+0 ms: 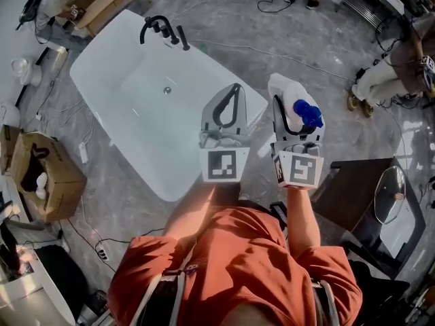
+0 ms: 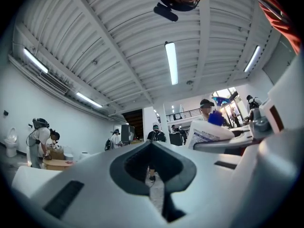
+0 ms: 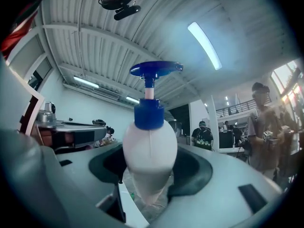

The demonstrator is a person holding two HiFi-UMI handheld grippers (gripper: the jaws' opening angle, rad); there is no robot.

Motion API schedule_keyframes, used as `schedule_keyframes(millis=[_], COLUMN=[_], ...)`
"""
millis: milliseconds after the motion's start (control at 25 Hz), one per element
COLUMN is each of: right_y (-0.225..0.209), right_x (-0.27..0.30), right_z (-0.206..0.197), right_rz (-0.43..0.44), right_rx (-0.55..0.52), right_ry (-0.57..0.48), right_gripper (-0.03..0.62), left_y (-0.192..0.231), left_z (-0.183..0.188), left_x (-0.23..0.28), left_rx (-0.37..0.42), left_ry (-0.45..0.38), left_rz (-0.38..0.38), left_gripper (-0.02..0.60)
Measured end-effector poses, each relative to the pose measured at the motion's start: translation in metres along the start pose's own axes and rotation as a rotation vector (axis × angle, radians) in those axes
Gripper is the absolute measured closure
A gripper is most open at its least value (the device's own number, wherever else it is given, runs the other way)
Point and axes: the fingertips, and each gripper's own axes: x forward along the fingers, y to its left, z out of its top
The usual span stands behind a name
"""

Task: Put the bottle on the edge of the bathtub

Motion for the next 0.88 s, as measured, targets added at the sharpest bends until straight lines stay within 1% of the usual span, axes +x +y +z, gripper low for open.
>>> schedule_keyframes(millis=[160, 400, 560, 680, 880], right_y=[0.009, 0.034, 0.06, 0.078, 0.1], right_x=[0.036, 0.098, 0.13, 0.151, 0.18], right_z=[-0.007, -0.016, -0.024, -0.028, -0.032], right_rz=[0.036, 0.109, 0.162, 0.189, 0.232], right_rx=[-0.002, -0.002, -0.014, -0.013, -0.011], right_ry=[0.006, 0.022, 0.041, 0.054, 0.062], right_gripper=[0.324, 0.324, 0.324, 0.324, 0.324], left_y=[0.028, 0.086, 0.125, 0.152, 0.188], left_z=[-0.007, -0.021, -0.031, -0.037, -0.043], left_x=[0.019, 0.043, 0.051, 0.052, 0.056], left_rx=[0.008, -0.027, 0.002, -0.014, -0.013], left_ry=[-0.004, 0.011, 0.018, 0.029, 0.035], left_rz=[0.041, 0.131, 0.175, 0.211, 0.268], left_gripper=[0.565, 0.565, 0.565, 0.565, 0.565])
